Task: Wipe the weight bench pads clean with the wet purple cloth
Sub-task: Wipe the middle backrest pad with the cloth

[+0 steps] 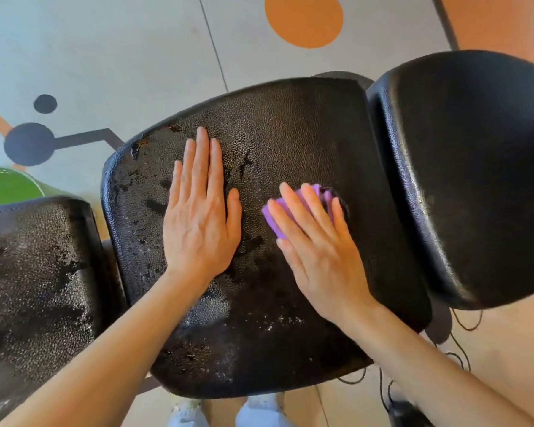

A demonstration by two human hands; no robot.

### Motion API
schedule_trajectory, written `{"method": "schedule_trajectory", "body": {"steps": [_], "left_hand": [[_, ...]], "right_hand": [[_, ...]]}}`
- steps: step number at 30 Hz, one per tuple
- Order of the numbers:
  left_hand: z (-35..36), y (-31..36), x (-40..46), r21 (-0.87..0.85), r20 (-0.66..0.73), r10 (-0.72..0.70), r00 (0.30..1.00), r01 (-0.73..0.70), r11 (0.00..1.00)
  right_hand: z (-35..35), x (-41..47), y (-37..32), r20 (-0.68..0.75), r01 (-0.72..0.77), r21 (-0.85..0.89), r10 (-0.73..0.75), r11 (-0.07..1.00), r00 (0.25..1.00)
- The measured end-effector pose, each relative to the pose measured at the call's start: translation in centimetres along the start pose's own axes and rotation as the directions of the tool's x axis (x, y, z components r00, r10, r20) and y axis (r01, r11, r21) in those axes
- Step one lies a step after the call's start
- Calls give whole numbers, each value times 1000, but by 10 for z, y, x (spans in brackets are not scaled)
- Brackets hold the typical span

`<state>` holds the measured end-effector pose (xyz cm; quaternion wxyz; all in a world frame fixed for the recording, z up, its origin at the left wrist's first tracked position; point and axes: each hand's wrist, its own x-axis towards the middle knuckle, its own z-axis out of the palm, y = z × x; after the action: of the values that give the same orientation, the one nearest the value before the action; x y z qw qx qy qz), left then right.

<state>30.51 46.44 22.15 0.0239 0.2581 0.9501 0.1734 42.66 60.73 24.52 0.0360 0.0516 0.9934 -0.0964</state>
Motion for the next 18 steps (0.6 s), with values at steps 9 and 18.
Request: {"method": "schedule_trajectory", "body": {"steps": [9,18], "left_hand": [[-11,-6,-5,-133,61,19,998,-11,991],[-7,-2,-104,-44,120,-34,992,40,998]], "right_hand": [[1,-41,-24,22,-88,-37,88,995,996],[3,12,-4,-79,-162,17,163,987,984]]}}
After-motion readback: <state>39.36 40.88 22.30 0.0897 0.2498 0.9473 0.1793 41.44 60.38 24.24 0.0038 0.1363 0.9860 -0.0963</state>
